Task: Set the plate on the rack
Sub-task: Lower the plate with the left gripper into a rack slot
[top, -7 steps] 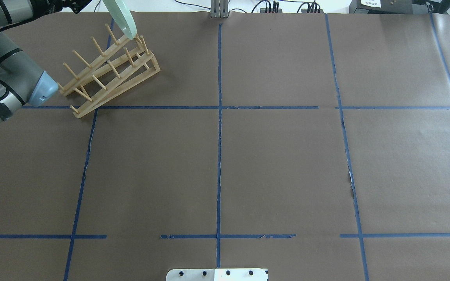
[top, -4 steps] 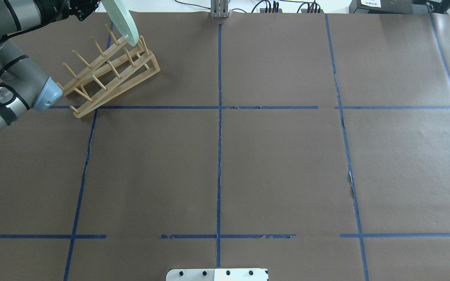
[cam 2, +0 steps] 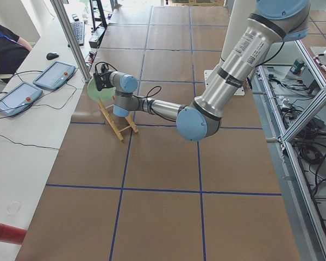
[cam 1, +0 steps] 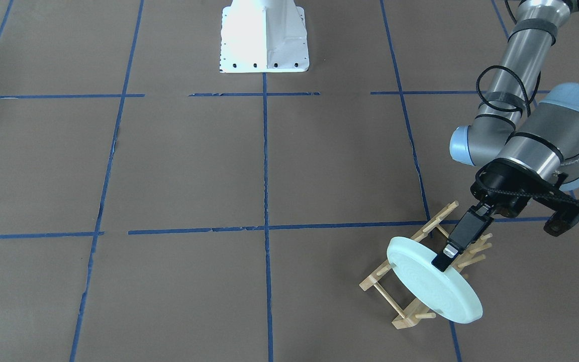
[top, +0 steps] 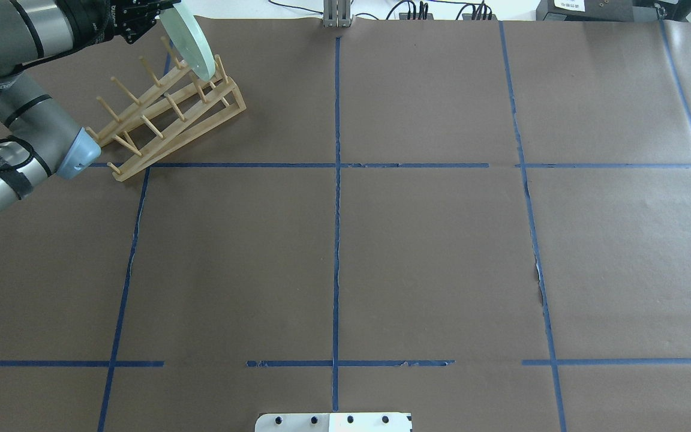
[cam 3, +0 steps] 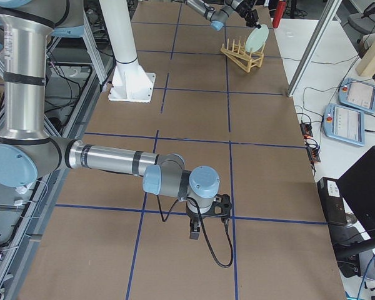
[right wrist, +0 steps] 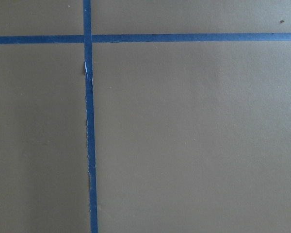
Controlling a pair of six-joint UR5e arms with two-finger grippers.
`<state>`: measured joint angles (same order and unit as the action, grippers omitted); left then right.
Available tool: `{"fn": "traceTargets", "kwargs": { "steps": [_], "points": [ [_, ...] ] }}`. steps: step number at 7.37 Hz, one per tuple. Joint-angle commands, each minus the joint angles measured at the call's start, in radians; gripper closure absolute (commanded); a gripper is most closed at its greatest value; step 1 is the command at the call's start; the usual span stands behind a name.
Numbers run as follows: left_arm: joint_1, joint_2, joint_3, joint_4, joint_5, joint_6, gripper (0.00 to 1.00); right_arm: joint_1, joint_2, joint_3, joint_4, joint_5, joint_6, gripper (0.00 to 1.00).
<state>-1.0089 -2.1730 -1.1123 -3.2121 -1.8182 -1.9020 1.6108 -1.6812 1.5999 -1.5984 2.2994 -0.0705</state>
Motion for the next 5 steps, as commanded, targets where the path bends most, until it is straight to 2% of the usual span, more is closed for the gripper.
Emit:
{"fn": "traceTargets", "kwargs": {
  "steps": [1,2,3,5],
  "points": [
    [0.007,-0.001,0.016,0.000,0.010,0.001,1.00,0.000,0.000,0.000,0.000,0.000,0.000,0.00],
    [0.010,-0.001,0.022,0.000,0.010,0.003,0.26,0.000,0.000,0.000,0.000,0.000,0.000,0.00],
    [0.019,-0.001,0.022,0.000,0.025,0.004,0.00,0.000,0.000,0.000,0.000,0.000,0.000,0.00],
    [0.030,0.002,0.022,0.000,0.045,0.006,0.00,0.000,0.000,0.000,0.000,0.000,0.000,0.00]
  ]
}}
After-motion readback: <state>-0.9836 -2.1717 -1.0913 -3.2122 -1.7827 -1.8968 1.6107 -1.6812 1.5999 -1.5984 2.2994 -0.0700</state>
